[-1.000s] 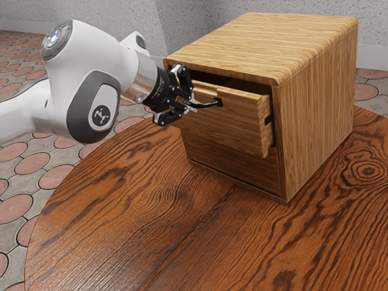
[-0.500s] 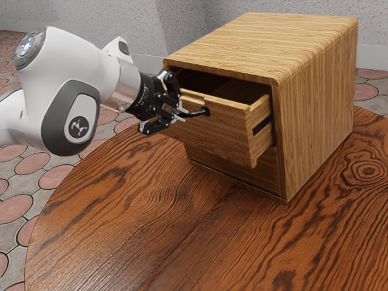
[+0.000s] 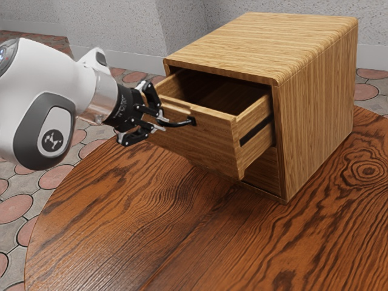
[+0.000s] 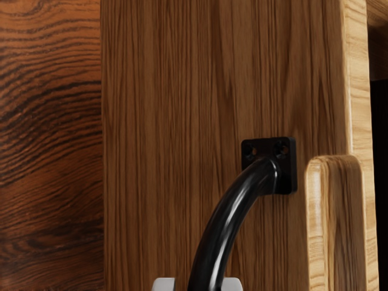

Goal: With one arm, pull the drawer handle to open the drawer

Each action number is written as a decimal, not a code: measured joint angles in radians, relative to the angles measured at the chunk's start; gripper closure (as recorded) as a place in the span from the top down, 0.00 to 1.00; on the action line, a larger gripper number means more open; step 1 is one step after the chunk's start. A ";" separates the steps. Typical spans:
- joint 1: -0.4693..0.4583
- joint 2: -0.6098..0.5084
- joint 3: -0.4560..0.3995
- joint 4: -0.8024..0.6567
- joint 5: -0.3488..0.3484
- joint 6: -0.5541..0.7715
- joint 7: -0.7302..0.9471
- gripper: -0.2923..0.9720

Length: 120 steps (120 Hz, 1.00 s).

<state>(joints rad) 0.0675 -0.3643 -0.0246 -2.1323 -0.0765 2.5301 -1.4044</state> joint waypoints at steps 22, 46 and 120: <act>0.001 -0.033 0.000 -0.029 -0.001 0.000 0.000 0.22; -0.012 -0.079 0.017 -0.076 0.003 -0.001 0.000 0.22; -0.011 -0.151 0.035 -0.142 0.002 -0.001 -0.001 0.22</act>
<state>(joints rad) 0.0563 -0.5149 0.0109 -2.2741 -0.0746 2.5288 -1.4051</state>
